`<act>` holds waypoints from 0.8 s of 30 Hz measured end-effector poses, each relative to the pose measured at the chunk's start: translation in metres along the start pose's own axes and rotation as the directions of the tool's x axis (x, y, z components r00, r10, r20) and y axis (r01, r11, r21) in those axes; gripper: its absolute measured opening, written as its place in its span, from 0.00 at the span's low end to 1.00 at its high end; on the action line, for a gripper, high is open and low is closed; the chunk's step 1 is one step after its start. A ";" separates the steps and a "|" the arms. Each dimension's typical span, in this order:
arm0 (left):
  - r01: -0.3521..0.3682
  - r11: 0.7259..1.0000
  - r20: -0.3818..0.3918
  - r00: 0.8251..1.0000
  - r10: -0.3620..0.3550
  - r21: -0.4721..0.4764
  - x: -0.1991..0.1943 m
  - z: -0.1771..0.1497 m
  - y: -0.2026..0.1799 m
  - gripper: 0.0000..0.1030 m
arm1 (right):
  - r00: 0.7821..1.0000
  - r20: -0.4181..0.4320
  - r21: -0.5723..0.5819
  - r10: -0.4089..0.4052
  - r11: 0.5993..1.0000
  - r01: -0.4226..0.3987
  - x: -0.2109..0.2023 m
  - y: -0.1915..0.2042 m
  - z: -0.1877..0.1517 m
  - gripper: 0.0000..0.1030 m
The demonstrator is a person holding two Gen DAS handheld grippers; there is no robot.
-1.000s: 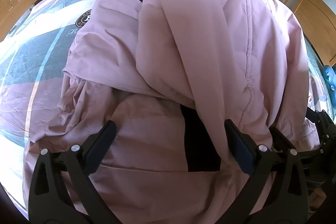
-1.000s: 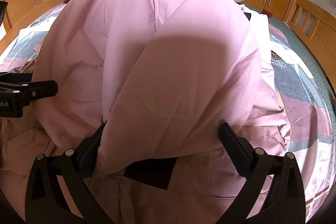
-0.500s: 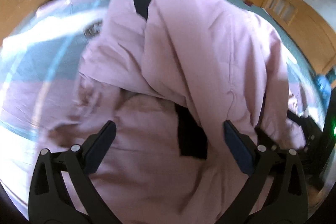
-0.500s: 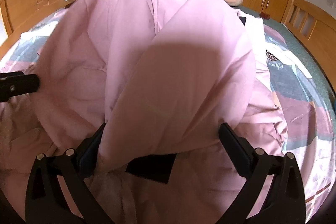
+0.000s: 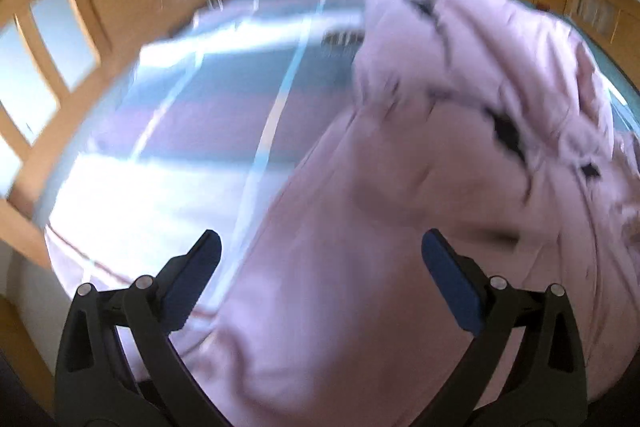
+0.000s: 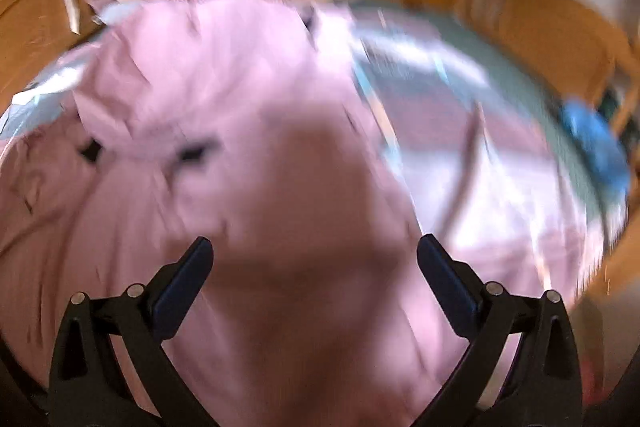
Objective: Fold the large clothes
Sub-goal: 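Lift the pink jacket with both grippers and fold it over onto itself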
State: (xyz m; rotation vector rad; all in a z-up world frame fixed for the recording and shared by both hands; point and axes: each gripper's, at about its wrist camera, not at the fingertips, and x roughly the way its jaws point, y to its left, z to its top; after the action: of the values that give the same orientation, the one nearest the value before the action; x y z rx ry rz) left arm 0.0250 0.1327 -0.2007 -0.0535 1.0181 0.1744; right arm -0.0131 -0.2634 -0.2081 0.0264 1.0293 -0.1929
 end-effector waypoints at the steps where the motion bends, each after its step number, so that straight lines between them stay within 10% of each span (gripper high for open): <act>1: 0.048 0.999 -0.063 0.997 -0.049 -0.018 0.004 -0.005 0.015 0.98 | 0.998 -0.044 0.040 0.035 0.999 -0.033 0.000 -0.011 -0.010 0.99; 9: 0.329 0.935 -0.325 0.877 -0.354 -0.130 0.041 -0.024 0.048 0.98 | 0.959 -0.175 0.128 0.225 0.971 -0.204 0.017 -0.017 -0.029 0.99; 24: 0.422 0.902 -0.331 0.842 -0.425 -0.086 0.035 -0.033 0.045 0.88 | 0.927 -0.326 0.083 0.184 0.983 -0.166 0.012 -0.016 -0.038 0.99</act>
State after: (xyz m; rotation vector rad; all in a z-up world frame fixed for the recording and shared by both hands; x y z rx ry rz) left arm 0.0074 0.1769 -0.2462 -0.3272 1.3278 -0.2472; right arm -0.0419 -0.2769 -0.2366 0.2057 1.3522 -0.0520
